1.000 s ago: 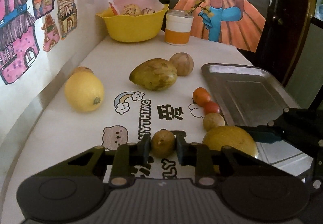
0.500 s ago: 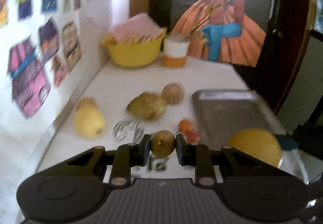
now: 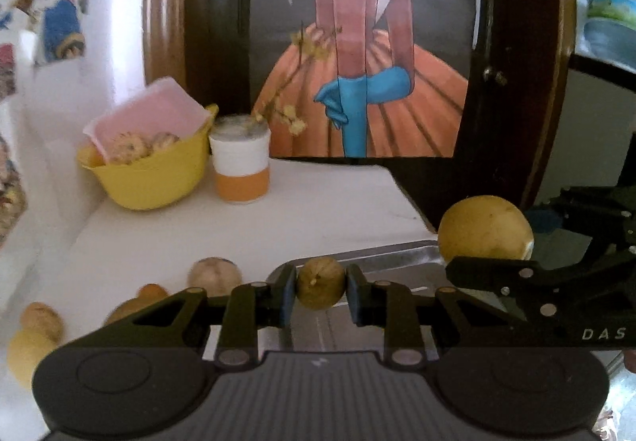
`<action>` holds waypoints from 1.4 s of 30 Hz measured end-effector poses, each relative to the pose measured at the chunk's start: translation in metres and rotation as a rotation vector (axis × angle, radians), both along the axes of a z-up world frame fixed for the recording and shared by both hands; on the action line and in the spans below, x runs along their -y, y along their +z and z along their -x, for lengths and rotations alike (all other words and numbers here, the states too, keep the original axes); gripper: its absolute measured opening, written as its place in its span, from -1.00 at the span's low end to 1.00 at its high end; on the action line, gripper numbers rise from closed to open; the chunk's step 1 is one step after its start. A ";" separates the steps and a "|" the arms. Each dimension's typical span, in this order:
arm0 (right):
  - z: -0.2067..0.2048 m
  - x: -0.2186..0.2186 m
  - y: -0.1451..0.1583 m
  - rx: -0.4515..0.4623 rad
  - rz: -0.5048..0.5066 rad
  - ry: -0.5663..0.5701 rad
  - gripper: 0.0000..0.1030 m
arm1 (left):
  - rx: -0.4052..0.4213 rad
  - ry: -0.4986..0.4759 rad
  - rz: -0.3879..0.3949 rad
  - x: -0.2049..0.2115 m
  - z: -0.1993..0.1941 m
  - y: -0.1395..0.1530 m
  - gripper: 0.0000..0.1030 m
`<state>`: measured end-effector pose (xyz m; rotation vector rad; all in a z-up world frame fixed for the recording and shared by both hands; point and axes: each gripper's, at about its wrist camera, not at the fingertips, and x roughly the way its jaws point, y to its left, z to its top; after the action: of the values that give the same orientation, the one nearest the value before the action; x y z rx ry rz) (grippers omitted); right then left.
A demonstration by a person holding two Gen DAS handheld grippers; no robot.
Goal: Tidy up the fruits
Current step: 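Carry both fruits over the metal tray and open both grippers to release them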
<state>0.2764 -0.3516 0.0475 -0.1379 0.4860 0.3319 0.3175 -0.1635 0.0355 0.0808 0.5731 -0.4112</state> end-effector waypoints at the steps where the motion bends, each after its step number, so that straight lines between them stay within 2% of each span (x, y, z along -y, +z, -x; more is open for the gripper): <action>1: -0.006 0.004 -0.006 -0.011 -0.002 -0.002 0.14 | -0.015 0.002 0.007 0.003 -0.007 -0.006 -0.43; 10: -0.038 0.012 -0.048 -0.099 0.023 0.008 0.14 | -0.108 0.004 -0.020 0.014 -0.039 -0.048 -0.43; 15: -0.045 0.009 -0.058 -0.132 0.031 0.008 0.14 | -0.124 0.007 -0.038 0.016 -0.044 -0.054 -0.43; 23: -0.047 0.009 -0.062 -0.135 0.035 0.007 0.15 | -0.137 0.011 -0.050 0.017 -0.047 -0.053 -0.40; 25: -0.045 0.008 -0.061 -0.113 0.031 0.012 0.16 | -0.150 0.011 -0.036 0.016 -0.047 -0.052 -0.30; 26: -0.043 0.007 -0.059 -0.098 0.034 0.011 0.24 | -0.153 0.012 -0.029 0.015 -0.048 -0.051 -0.23; 27: -0.041 0.007 -0.058 -0.085 0.038 0.010 0.35 | -0.153 0.013 -0.025 0.014 -0.046 -0.050 -0.10; 30: -0.033 0.005 -0.052 -0.056 0.039 0.017 0.45 | -0.138 0.027 -0.005 0.011 -0.041 -0.045 0.18; 36: -0.011 0.002 -0.041 -0.026 0.039 0.016 0.65 | -0.095 0.080 0.037 -0.001 -0.024 -0.025 0.62; 42: 0.025 -0.004 -0.020 0.031 0.027 -0.011 0.92 | -0.025 0.117 0.066 -0.019 0.009 -0.003 0.98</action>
<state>0.2512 -0.3477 0.0274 -0.1668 0.4602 0.3119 0.3084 -0.1448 0.0328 -0.0215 0.5852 -0.3170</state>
